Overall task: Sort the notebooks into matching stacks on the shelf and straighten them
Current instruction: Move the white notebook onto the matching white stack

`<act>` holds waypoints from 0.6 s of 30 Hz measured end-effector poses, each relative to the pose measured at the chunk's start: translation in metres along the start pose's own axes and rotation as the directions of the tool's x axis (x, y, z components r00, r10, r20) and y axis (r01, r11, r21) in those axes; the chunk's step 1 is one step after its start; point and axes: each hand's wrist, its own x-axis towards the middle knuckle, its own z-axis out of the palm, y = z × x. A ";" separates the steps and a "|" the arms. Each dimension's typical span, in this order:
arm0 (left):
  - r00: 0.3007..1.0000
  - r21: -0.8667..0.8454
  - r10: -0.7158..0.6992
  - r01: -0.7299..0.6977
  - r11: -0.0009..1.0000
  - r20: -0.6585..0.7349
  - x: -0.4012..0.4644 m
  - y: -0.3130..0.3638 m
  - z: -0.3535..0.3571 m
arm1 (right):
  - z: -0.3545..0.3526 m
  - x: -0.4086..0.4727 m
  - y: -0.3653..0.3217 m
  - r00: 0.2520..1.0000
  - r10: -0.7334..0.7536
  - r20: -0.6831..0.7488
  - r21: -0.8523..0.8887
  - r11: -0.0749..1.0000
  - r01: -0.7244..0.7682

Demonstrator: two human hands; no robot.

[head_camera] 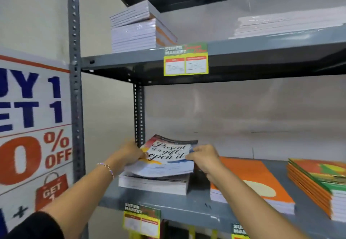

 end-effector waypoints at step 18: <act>0.996 0.239 -0.080 0.070 0.969 0.036 0.029 -0.030 0.018 | 0.041 0.003 0.017 0.994 -0.068 0.083 -0.545 0.832 0.102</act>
